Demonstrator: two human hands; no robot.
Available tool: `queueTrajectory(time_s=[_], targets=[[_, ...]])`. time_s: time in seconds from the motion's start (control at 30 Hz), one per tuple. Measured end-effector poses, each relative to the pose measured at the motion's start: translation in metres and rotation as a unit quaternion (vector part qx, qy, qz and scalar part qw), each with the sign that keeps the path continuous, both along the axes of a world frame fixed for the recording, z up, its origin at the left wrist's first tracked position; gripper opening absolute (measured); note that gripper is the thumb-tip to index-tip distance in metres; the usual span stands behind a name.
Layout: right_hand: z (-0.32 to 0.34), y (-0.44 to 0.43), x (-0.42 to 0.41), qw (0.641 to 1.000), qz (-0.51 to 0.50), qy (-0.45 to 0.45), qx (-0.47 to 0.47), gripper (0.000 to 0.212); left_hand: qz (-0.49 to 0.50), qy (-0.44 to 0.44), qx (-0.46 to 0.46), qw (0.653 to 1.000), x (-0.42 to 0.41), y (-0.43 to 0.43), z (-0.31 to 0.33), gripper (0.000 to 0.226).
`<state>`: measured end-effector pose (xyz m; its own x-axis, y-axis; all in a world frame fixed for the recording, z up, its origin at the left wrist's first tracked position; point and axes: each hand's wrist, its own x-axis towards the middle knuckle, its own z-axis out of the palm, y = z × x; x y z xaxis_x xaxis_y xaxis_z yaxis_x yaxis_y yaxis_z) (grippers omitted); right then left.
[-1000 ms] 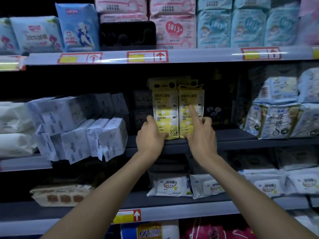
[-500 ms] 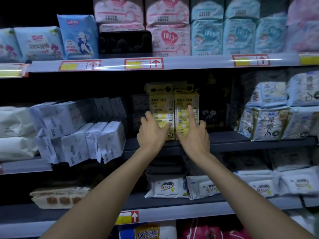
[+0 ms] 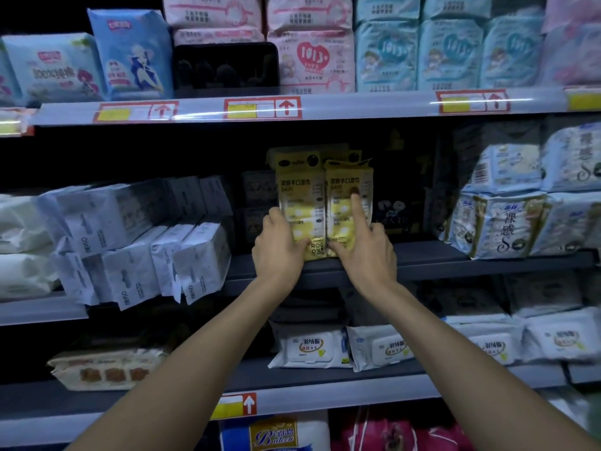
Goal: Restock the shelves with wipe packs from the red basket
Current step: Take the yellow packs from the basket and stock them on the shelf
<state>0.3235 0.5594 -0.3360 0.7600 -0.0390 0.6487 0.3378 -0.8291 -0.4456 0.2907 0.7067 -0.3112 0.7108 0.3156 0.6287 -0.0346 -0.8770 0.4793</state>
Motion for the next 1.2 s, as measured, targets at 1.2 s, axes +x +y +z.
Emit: queueTrajectory(time_s=[1.2], targets=[[0.049,-0.019,-0.042,0.972,0.033,0.057,-0.227,0.101,-0.057,0.111,0.304,0.944,-0.027,0.016,0.015,0.084]])
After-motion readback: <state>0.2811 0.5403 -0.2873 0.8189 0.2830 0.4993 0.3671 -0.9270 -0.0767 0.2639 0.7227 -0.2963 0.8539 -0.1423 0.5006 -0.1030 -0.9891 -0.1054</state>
